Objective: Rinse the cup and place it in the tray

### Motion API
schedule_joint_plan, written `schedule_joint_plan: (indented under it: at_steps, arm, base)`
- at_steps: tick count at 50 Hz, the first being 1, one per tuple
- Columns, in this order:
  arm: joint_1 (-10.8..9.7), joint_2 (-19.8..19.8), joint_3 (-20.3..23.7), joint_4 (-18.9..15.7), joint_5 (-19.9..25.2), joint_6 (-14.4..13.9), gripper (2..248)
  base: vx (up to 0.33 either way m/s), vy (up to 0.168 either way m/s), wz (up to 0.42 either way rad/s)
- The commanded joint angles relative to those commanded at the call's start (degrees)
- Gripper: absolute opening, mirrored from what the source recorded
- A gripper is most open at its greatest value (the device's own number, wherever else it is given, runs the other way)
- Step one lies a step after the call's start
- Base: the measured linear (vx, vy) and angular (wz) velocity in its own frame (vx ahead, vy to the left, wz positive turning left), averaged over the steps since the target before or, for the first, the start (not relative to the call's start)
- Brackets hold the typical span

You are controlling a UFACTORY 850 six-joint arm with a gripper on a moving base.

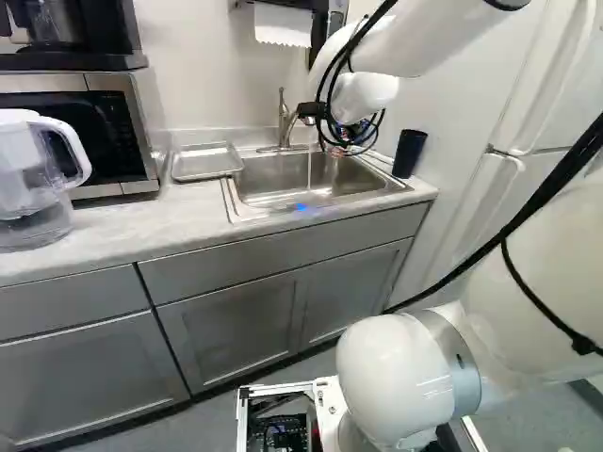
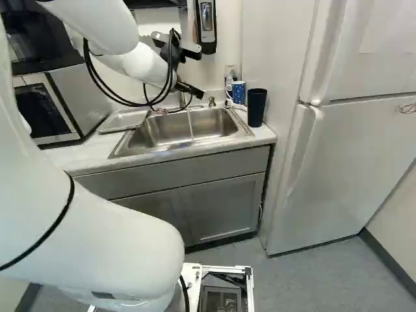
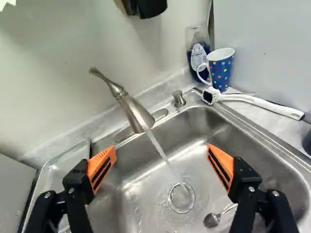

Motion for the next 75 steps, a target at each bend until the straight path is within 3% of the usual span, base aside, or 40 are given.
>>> schedule_joint_plan:
  at_steps: [50,57,75]
  arm:
    - [-0.83,-0.66,-0.58,13.63,10.30,-0.12,247]
    - [-0.95,-0.89,-0.79,15.46,11.61,-2.83,247]
    - [-1.39,-1.62,-1.44,20.27,14.79,-13.27,247]
  base:
    - [0.000,0.000,0.000]
    - [0.000,0.000,0.000]
    - [0.000,0.000,0.000]
